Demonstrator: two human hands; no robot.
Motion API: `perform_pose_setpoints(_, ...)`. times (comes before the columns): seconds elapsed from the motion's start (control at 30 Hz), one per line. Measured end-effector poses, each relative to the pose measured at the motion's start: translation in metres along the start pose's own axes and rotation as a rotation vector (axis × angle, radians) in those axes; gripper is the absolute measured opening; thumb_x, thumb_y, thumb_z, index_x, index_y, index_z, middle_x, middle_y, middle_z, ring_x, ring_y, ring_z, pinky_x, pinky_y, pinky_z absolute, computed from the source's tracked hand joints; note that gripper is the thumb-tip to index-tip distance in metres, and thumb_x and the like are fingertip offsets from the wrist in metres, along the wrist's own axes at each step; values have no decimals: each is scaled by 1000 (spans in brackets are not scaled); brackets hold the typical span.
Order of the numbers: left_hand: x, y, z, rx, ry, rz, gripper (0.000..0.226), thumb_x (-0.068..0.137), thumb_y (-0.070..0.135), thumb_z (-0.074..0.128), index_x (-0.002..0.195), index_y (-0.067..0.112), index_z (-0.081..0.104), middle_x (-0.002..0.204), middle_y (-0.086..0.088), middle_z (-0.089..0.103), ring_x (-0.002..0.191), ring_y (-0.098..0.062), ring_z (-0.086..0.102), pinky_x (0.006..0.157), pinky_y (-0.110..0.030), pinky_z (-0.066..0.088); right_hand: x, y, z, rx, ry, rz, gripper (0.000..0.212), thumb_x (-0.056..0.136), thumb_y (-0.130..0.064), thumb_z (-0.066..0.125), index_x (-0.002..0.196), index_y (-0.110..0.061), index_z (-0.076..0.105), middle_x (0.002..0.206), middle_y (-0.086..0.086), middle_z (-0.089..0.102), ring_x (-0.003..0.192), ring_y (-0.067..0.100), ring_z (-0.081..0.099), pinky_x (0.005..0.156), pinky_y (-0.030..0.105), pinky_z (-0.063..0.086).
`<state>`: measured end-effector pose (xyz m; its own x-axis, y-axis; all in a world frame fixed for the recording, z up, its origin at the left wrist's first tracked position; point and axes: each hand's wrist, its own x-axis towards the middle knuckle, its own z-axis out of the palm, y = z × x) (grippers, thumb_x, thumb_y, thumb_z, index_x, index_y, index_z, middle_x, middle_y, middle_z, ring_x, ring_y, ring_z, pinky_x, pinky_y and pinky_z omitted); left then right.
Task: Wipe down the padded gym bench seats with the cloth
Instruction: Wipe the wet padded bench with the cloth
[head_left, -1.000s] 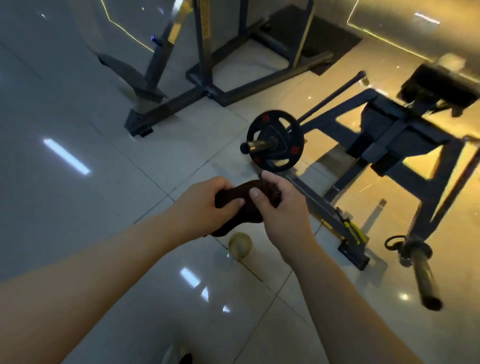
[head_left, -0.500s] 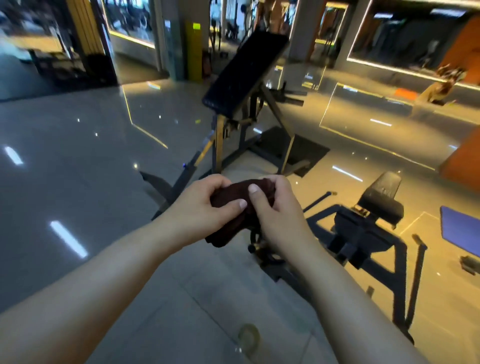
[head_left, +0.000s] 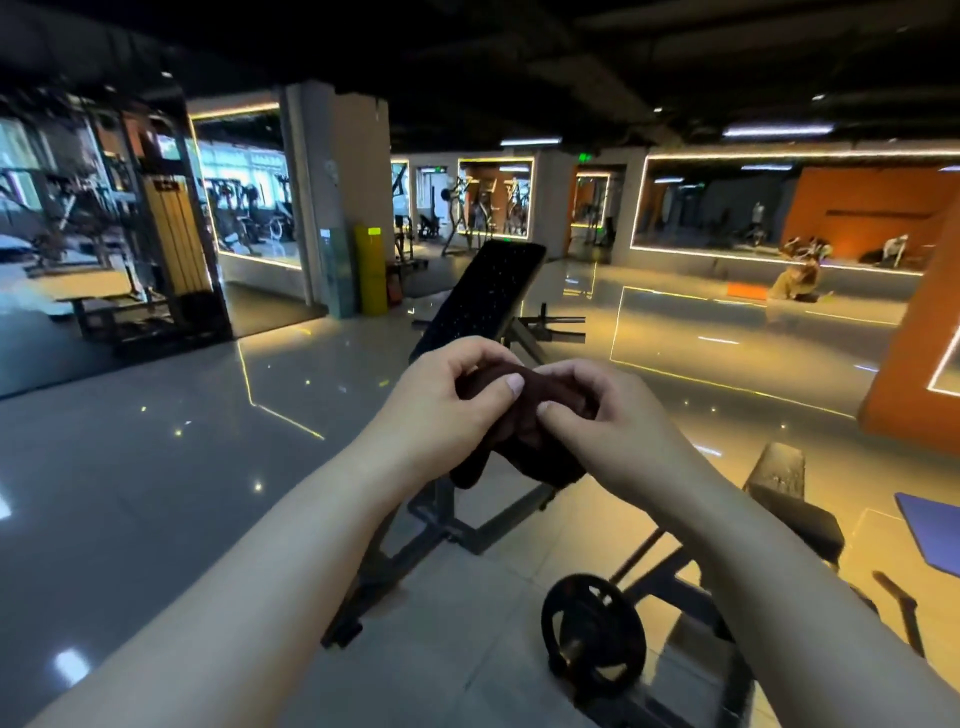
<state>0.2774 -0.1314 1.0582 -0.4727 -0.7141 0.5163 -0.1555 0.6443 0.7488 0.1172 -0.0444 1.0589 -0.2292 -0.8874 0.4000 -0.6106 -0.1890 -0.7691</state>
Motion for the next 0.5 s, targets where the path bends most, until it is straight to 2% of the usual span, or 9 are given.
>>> perform_pose_setpoints(0.13,43,-16,-7,-10,-32,71,10,96,33,63,98,42,67,95,24,65,91,5,61,69,-11,49,50,-3,11,15,60,38,15,99,-23,50,92,-27,63,89,0,65,81,15,63,65,31,55)
perform_pose_setpoints(0.27,99,-38,-14,56,-23,137,10,95,34,64,102,41,67,96,21,66,93,5,60,76,-15,49,109,10,23,87,134,40,16,100,-26,47,95,-25,61,88,4,65,81,21,62,66,37,51)
perform_pose_setpoints(0.33,130,-52,-21,52,-23,142,14,94,31,67,104,40,68,99,19,66,93,3,61,78,-21,55,138,18,28,170,120,39,14,102,-24,49,101,-21,63,90,7,67,77,16,66,61,32,55)
perform_pose_setpoints(0.4,162,-66,-30,26,-12,119,19,92,26,70,104,40,69,101,18,66,92,4,62,75,-18,56,168,26,33,221,108,31,12,102,-25,54,106,-18,63,91,8,68,70,10,67,55,23,54)
perform_pose_setpoints(0.5,204,-92,-41,-33,17,47,26,88,19,75,106,36,70,102,13,68,91,0,66,74,-18,58,213,40,44,122,120,-23,12,100,-34,60,103,-23,64,87,0,66,73,11,66,59,23,53)
